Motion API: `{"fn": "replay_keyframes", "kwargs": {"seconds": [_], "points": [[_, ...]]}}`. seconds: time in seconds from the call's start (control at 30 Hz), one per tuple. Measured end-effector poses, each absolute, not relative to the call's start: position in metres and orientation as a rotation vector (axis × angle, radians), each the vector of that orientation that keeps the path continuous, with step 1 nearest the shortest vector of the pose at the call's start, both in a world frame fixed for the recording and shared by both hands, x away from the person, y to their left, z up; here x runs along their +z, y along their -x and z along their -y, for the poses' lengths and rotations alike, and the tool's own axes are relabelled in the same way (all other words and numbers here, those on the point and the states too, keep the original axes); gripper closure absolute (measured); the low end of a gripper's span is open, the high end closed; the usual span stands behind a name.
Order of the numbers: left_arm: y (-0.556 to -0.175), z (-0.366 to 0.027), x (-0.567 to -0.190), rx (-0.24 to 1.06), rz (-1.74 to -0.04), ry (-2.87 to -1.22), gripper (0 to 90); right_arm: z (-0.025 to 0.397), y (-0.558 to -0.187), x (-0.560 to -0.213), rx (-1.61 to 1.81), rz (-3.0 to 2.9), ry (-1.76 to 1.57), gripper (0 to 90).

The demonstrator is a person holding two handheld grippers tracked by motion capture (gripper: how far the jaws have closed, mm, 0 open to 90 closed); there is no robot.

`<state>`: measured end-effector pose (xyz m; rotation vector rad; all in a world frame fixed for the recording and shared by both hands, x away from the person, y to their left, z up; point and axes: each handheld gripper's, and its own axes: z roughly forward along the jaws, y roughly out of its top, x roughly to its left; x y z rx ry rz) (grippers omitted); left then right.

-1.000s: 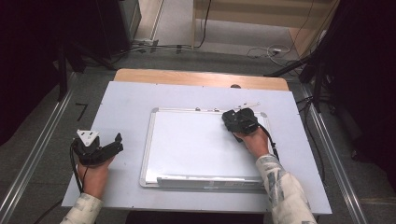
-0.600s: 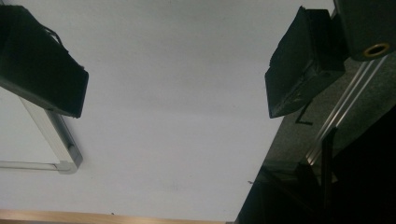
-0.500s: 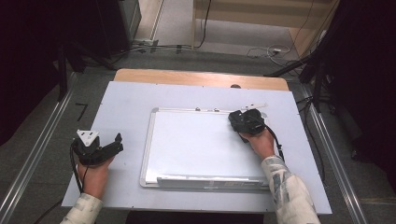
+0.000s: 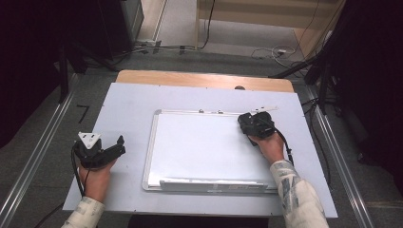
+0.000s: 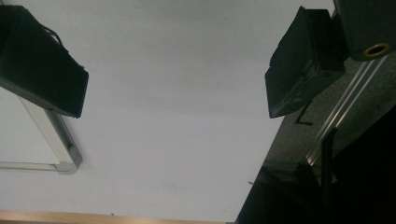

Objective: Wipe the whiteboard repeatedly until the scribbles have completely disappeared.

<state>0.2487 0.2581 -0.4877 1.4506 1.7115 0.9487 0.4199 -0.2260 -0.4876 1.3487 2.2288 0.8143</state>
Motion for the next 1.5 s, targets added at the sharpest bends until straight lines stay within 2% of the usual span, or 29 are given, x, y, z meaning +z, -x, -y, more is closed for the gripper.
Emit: {"fn": "replay_keyframes", "kwargs": {"seconds": [0.5, 0.67, 1.23, 1.5], "points": [[-0.252, -0.256, -0.488, 0.945, -1.707, -1.456, 6.3, 0.229, -0.421, -0.489, 0.824, -2.233, -1.357, 35.2], [-0.252, -0.256, -0.488, 0.943, -1.707, -1.457, 6.3, 0.229, -0.419, -0.488, 0.830, -2.228, -1.364, 38.5], [-0.252, -0.256, -0.487, 0.944, -1.705, -1.452, 6.3, 0.230, -0.413, -0.487, 0.810, -2.172, -1.388, 38.9], [-0.252, -0.255, -0.487, 0.943, -1.701, -1.456, 6.3, 0.234, -0.405, -0.473, 0.840, -2.120, -1.389, 38.8]]}}
